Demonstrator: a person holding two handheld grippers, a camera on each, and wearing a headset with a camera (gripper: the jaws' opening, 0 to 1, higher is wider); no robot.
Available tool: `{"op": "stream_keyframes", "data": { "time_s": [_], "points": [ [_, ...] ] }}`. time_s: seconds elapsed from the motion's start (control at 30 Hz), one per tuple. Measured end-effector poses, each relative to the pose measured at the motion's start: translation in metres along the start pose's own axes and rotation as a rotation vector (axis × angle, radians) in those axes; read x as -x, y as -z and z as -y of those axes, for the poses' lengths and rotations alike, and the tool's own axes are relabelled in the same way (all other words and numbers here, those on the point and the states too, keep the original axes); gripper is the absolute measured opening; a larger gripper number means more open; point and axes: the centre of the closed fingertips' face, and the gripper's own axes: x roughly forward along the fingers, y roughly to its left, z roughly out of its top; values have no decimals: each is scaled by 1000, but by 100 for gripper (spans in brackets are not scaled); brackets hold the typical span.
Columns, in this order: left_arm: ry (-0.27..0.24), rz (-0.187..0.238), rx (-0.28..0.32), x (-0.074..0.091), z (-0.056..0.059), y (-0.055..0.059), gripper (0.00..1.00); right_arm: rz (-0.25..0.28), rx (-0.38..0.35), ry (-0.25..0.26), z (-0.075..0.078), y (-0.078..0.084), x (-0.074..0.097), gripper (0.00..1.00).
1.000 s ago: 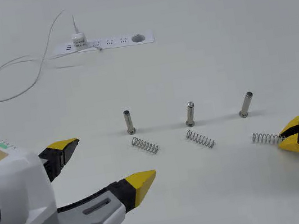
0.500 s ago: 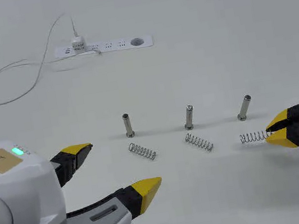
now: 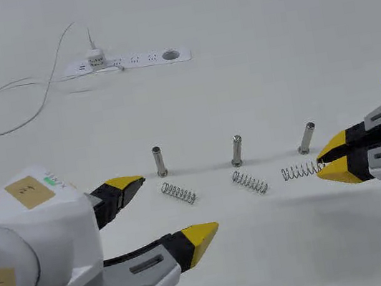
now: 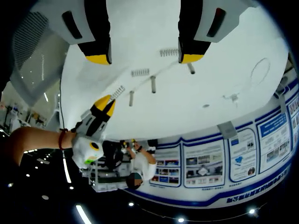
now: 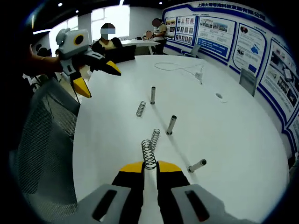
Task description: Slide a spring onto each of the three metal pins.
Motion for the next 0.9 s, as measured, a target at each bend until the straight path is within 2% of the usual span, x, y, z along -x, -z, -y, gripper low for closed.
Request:
{"op": "stream_keyframes", "data": {
  "time_s": [0.33, 0.63, 0.9],
  "points": [
    [76, -5, -52, -15, 16, -6, 56, 21, 78, -65, -22, -31, -5, 10],
    [119, -20, -90, -24, 26, -6, 51, 24, 133, -121, -37, -47, -11, 10],
    [147, -49, -126, -30, 35, 0, 44, 34, 163, -177, -53, -57, -13, 10]
  ]
}}
